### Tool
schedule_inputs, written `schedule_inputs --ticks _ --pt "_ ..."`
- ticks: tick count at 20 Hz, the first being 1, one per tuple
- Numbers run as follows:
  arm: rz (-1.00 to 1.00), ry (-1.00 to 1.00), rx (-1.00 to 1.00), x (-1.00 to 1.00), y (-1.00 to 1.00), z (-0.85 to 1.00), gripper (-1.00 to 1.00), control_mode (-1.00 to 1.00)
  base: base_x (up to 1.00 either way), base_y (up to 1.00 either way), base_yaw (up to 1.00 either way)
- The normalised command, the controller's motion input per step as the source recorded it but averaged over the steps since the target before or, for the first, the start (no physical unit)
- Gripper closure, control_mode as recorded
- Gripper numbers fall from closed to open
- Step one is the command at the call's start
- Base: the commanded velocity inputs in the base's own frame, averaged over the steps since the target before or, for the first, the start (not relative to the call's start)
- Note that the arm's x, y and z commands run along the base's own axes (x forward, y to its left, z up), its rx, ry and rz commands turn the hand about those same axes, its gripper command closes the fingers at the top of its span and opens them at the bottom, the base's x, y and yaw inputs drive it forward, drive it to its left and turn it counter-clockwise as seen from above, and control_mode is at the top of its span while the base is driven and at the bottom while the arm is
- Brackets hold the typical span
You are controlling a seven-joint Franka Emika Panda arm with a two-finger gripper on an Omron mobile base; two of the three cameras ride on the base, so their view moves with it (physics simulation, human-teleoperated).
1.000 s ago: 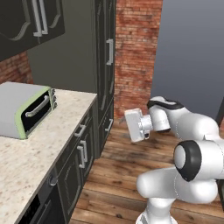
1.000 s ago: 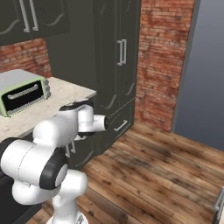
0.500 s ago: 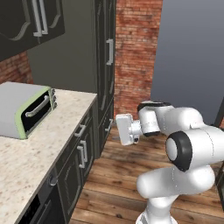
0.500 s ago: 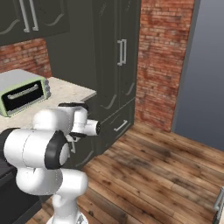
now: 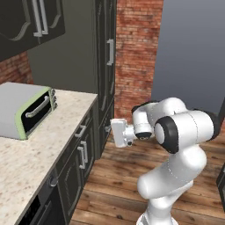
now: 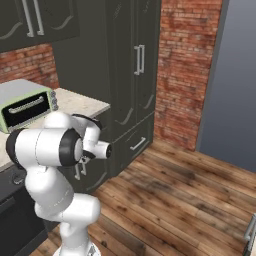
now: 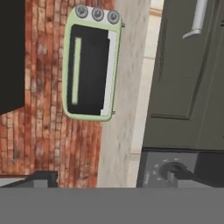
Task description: Take a straw from the drawer in front and place it inside the glass cup on the dining counter.
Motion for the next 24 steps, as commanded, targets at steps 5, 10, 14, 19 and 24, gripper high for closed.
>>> schedule_inputs --ticks 5,10,14,19,24 --pt "0.00 -0.07 0.00 0.27 0.17 -0.25 -1.00 -1.00 0.00 0.00 0.00" --pt "0.00 -0.07 0.00 0.31 0.23 -0.20 -1.00 -1.00 0.00 0.00 0.00" --pt "-0.01 -0.05 0.00 0.33 0.19 -0.19 -1.00 -1.00 0.00 0.00 0.00" --pt "-0.02 -0.01 0.01 0.23 0.07 -0.19 -1.00 -1.00 0.00 0.00 0.00" --pt "-0.04 0.00 0.02 0.28 0.06 -0.20 -1.00 -1.00 0.00 0.00 0.00"
